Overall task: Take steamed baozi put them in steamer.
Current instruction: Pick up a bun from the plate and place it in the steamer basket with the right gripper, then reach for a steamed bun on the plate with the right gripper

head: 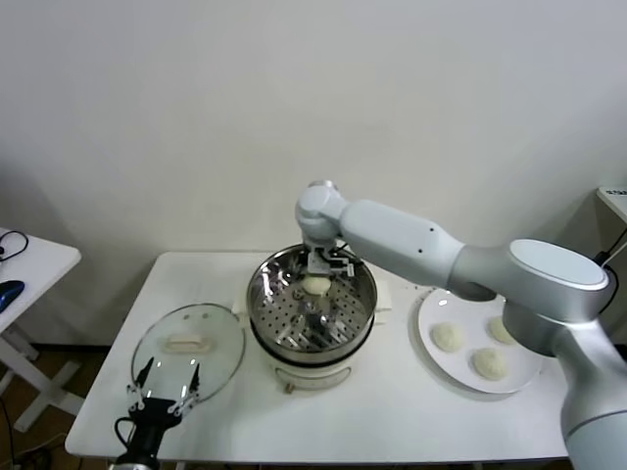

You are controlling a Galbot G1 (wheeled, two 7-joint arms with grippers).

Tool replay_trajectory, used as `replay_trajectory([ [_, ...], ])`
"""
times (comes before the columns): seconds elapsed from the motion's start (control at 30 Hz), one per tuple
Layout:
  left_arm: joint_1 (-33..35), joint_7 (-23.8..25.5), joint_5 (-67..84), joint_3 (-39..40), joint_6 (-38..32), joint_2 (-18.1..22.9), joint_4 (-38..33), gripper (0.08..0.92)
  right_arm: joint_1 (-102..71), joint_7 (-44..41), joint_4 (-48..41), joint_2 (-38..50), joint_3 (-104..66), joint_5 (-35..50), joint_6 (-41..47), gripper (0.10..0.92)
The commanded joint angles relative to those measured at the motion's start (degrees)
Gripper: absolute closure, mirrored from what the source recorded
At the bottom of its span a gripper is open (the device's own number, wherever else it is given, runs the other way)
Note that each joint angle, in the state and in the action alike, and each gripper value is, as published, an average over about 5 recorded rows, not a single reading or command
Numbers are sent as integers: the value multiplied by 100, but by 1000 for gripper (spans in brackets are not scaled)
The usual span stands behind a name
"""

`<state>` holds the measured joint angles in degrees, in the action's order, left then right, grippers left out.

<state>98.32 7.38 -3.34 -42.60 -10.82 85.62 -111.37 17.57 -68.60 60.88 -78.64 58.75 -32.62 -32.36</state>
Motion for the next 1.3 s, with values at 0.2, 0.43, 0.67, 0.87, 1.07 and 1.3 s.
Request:
replay_trajectory([
  [0.2, 4, 1, 5, 5, 6, 8, -5, 177, -23, 29, -28, 11, -10, -25, -54, 271],
  [0.43, 7, -3, 10, -2, 0, 4, 11, 177, 161, -119, 119, 132, -20, 245, -106, 204],
  [0.67, 16, -4, 29, -21, 17, -18, -30, 177, 1170, -364, 916, 828, 427, 1770, 402, 202],
  [0.87, -12, -3, 29, -4, 40, -41, -56, 177, 2425, -455, 1255, 1850, 1541, 4186, 1908, 203],
  [1.07, -5, 0, 12, 43, 46, -45, -88, 177, 2850, -358, 1321, 2907, 2204, 5563, 2952, 203],
  [1.3, -6, 10, 4, 89, 52, -57, -114, 177, 2345, -262, 1054, 3849, 2142, 5465, 3350, 203],
])
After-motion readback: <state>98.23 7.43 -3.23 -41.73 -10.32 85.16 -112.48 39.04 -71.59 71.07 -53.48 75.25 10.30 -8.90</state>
